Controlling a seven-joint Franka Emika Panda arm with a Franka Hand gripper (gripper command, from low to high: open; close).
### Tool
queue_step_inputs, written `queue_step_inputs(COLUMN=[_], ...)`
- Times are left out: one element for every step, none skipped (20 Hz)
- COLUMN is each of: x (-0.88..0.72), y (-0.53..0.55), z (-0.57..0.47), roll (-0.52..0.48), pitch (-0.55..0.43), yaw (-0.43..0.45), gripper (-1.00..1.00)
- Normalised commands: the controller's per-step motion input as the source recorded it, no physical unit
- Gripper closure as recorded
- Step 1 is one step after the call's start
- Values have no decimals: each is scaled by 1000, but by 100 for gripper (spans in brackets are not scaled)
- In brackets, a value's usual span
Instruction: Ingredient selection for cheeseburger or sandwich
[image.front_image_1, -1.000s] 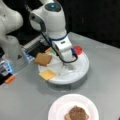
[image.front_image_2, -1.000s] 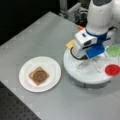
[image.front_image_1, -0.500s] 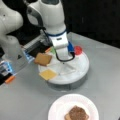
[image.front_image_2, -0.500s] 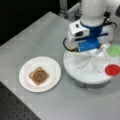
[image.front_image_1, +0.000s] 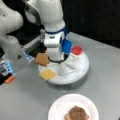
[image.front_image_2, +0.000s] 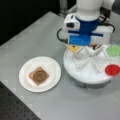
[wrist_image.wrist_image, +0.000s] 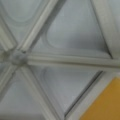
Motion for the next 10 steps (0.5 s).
queue_step_inputs(x=[197, 163, 140, 110, 90, 63, 47, 24, -3, -32], y=[-297, -311, -307, -311, -288, -305, -271, -287, -300, -325], z=[216, 223, 223, 229, 225, 224, 210, 204, 194, 187], roll=[19, 45, 47, 58, 55, 91, 93, 89, 89, 102], pitch=[113, 140, 151, 165, 170, 199, 205, 210, 198, 187], yaw=[-472, -461, -404, -388, -317, -375, -343, -337, -335, -321], gripper=[-100, -100, -100, -100, -100, -100, -100, -100, -100, -100])
